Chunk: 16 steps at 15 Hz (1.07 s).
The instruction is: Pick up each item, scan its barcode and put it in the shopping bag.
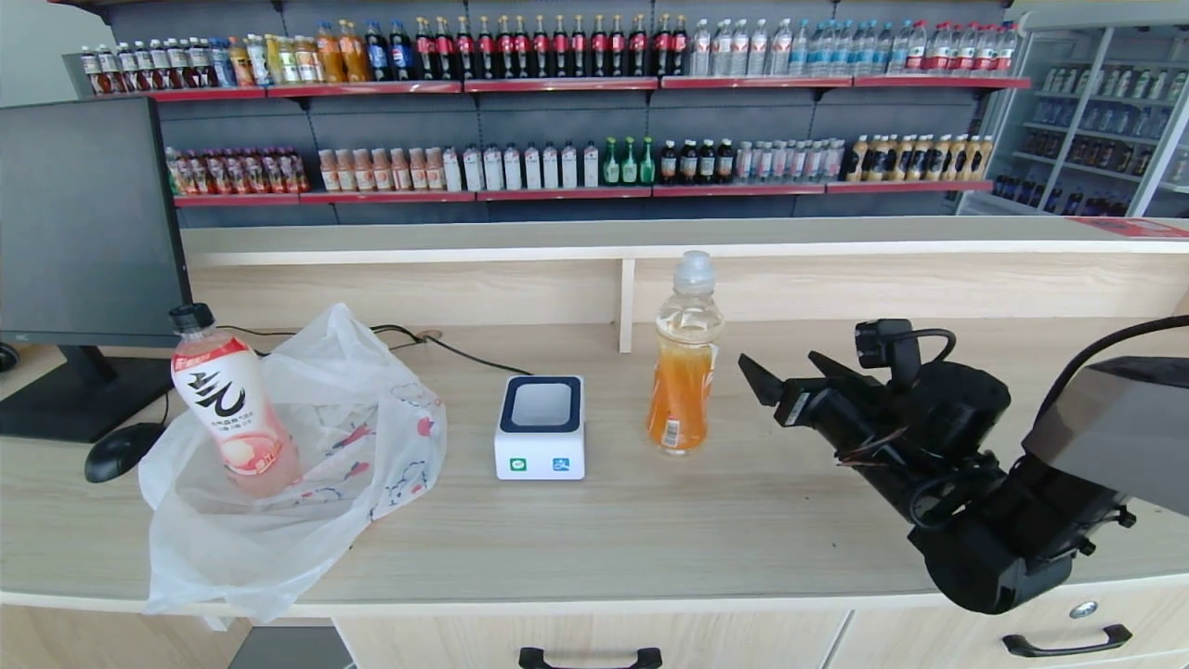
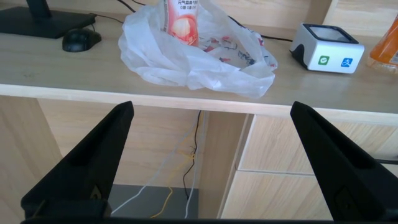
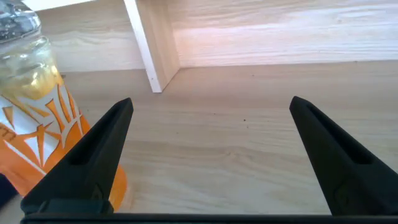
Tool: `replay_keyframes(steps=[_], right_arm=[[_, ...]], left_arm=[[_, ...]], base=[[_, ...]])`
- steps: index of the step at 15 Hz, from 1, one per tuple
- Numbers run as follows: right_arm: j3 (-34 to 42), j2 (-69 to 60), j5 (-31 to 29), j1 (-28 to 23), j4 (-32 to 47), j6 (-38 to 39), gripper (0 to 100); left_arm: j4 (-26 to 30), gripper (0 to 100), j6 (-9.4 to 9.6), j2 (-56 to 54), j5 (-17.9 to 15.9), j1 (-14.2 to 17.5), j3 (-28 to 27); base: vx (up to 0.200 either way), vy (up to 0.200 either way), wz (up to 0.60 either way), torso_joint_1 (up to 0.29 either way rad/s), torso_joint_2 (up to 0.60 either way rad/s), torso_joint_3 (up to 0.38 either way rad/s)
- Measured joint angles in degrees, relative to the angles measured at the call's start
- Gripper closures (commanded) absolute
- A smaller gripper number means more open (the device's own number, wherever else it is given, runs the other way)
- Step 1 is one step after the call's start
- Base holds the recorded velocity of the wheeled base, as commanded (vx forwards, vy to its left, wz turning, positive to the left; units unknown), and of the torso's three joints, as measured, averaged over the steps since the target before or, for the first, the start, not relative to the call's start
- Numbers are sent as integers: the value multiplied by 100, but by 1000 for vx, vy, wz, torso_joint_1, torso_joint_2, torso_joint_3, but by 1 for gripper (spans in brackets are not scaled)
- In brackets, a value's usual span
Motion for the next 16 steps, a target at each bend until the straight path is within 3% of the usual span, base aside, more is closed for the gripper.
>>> replay_keyframes(steps=[5, 16], right_arm=[[-433, 90, 44, -106, 0, 15, 0], [-315, 11, 71, 272, 5, 11, 0]], left_arm=[[6, 0, 0, 2, 0, 2, 0], [9, 0, -9, 0, 0, 2, 0]], base=[[0, 0, 0, 0, 0, 0], [0, 0, 0, 0, 0, 0]])
